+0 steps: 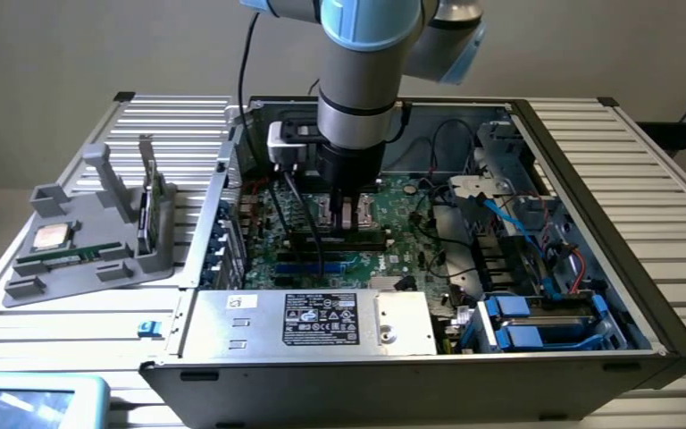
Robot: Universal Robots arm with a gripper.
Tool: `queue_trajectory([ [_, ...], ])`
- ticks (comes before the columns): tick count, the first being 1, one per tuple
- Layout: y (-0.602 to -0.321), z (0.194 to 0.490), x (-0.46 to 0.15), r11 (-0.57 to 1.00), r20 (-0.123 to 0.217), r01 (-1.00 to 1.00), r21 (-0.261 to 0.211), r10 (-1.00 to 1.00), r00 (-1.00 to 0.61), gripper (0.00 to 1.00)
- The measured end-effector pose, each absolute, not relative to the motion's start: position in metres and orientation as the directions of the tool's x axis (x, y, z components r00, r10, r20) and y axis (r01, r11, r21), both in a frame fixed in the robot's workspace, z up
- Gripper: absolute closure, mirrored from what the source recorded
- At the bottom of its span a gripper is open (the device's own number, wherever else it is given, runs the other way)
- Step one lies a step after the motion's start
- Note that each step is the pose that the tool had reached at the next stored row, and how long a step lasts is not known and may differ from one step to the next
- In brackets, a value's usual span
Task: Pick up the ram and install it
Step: 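Insert the ram into the slot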
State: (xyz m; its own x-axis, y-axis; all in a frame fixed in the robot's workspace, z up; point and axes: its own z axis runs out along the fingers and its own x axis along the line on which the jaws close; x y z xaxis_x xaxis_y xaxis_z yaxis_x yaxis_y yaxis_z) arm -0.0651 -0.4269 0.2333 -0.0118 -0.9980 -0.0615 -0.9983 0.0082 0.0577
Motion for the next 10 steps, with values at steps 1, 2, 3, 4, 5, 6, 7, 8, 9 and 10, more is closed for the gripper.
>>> queue_trajectory([
  [1, -0.4269, 0.2332, -0.0651, 0.008, -0.061, -0.998, 0.058, -0.998, -0.012, 0.89],
  [2, -0.4269, 0.2332, -0.0651, 0.008, -0.061, -0.998, 0.058, -0.998, -0.011, 0.89],
  [3, -0.4269, 0.2331, -0.0651, 0.008, -0.061, -0.998, 0.059, -0.998, -0.011, 0.89],
  [4, -0.4269, 0.233, -0.0651, 0.008, -0.061, -0.998, 0.059, -0.998, -0.011, 0.89],
  [5, -0.4269, 0.2329, -0.0651, 0.007, -0.06, -0.998, 0.06, -0.998, -0.011, 0.89],
  [6, -0.4269, 0.2329, -0.065, 0.007, -0.06, -0.998, 0.061, -0.998, -0.011, 0.89],
  [7, -0.4269, 0.2329, -0.0649, 0.007, -0.059, -0.998, 0.062, -0.998, -0.01, 0.89],
  [8, -0.4269, 0.2329, -0.0648, 0.007, -0.058, -0.998, 0.064, -0.998, -0.01, 0.89],
  [9, -0.4269, 0.2329, -0.0646, 0.006, -0.058, -0.998, 0.066, -0.998, -0.01, 0.89],
  [10, -0.4269, 0.2329, -0.0645, 0.006, -0.057, -0.998, 0.068, -0.998, -0.01, 0.89],
])
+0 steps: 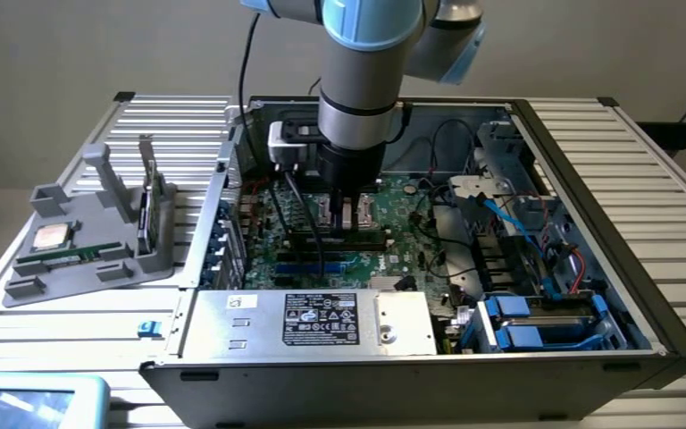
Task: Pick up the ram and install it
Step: 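Insert the ram into the slot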
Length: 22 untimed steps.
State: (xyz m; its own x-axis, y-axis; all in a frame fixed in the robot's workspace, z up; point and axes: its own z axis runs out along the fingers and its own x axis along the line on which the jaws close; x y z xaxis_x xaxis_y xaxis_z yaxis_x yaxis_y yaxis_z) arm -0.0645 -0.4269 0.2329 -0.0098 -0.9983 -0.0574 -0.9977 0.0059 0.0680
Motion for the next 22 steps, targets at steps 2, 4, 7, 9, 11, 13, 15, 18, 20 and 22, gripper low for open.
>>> queue_trajectory([
  [2, -0.4269, 0.2329, -0.0642, 0.005, -0.056, -0.997, 0.072, -0.998, -0.009, 0.89],
  [4, -0.4269, 0.2329, -0.0639, 0.005, -0.056, -0.997, 0.076, -0.998, -0.009, 0.89],
  [7, -0.4269, 0.2329, -0.0632, 0.004, -0.055, -0.997, 0.08, -0.998, -0.009, 0.89],
  [9, -0.4269, 0.2328, -0.0627, 0.004, -0.055, -0.997, 0.08, -0.998, -0.009, 0.89],
  [11, -0.4269, 0.2329, -0.0621, 0.004, -0.055, -0.997, 0.08, -0.998, -0.009, 0.89],
  [13, -0.4268, 0.2332, -0.0618, 0.004, -0.055, -0.997, 0.08, -0.998, -0.009, 0.89],
  [15, -0.4269, 0.2337, -0.0617, 0.004, -0.055, -0.997, 0.08, -0.998, -0.009, 0.89],
  [18, -0.4269, 0.2343, -0.0617, 0.004, -0.055, -0.997, 0.08, -0.998, -0.009, 0.89],
  [20, -0.4269, 0.2349, -0.0616, 0.004, -0.055, -0.997, 0.08, -0.998, -0.009, 0.89],
  [22, -0.4269, 0.2357, -0.0616, 0.004, -0.055, -0.997, 0.08, -0.998, -0.009, 0.89],
])
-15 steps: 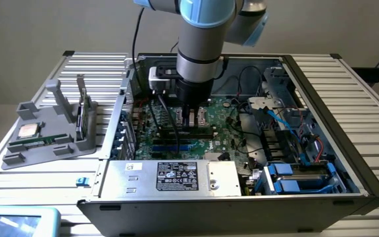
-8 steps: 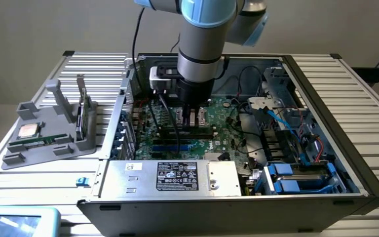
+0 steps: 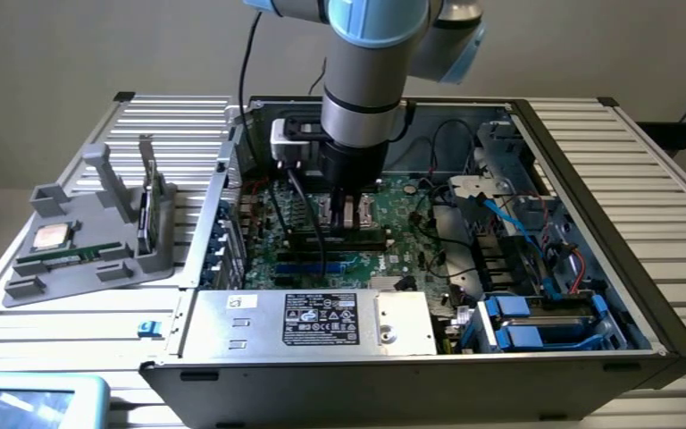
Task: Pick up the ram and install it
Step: 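Insert the ram into the slot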
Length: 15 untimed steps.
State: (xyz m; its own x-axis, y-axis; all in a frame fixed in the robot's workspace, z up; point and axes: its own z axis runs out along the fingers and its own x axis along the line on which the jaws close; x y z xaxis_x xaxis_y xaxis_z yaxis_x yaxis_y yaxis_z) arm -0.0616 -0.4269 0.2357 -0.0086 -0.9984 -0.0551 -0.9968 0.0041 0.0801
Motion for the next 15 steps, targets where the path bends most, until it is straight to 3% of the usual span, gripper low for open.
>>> queue_trajectory([
  [12, -0.4271, 0.2376, -0.0611, 0.004, -0.055, -0.997, 0.082, -0.998, -0.008, 0.89],
  [15, -0.4271, 0.2379, -0.0593, 0.004, -0.055, -0.995, 0.101, -0.998, -0.01, 0.89],
])
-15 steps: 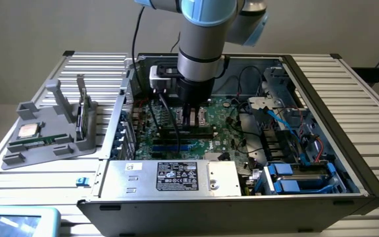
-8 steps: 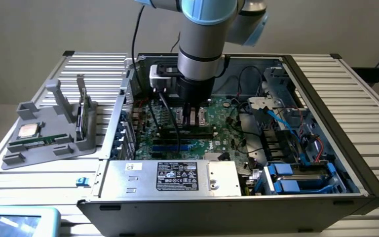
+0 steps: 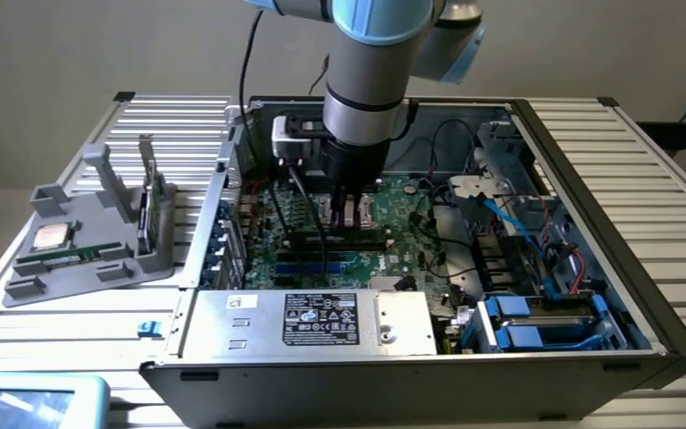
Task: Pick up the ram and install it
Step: 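Insert the ram into the slot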
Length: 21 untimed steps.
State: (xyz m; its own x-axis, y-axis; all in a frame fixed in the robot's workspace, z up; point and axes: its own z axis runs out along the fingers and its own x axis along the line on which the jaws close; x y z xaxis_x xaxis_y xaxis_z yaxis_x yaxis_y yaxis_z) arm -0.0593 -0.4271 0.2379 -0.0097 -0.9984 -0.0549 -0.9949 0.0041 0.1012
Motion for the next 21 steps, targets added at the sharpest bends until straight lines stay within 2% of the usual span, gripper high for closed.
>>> queue_trajectory([
  [21, -0.4273, 0.2377, -0.0556, 0.003, -0.055, -0.993, 0.116, -0.998, -0.01, 0.89],
])
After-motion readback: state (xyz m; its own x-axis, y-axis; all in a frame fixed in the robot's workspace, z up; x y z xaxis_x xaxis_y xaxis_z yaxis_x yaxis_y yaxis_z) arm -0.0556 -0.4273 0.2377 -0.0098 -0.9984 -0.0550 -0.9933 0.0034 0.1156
